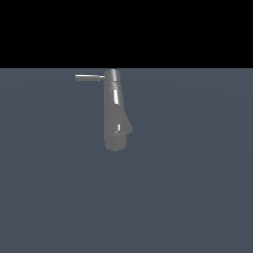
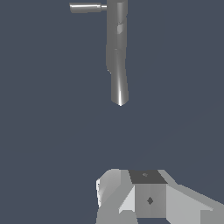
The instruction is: Turn on the faucet by rotating a designated handle.
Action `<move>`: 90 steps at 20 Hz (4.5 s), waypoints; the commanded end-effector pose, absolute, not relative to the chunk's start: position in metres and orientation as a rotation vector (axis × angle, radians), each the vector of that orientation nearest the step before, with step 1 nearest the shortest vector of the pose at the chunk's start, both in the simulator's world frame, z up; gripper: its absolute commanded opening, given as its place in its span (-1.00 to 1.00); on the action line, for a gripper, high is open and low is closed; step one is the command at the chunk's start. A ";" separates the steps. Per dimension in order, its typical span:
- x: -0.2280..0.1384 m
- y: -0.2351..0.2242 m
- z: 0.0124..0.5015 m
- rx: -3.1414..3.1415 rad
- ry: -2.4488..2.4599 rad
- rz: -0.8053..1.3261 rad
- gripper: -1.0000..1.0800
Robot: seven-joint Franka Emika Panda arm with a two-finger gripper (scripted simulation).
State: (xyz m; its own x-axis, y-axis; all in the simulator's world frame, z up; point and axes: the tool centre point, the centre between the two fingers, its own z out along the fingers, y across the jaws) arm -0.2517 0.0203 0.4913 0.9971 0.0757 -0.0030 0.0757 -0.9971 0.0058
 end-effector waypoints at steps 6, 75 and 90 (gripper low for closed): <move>-0.248 0.023 0.488 3.139 0.095 -0.015 -1.00; 0.034 0.112 0.355 2.652 -1.490 0.007 -1.00; 0.090 0.147 0.272 2.406 -1.880 0.003 -1.00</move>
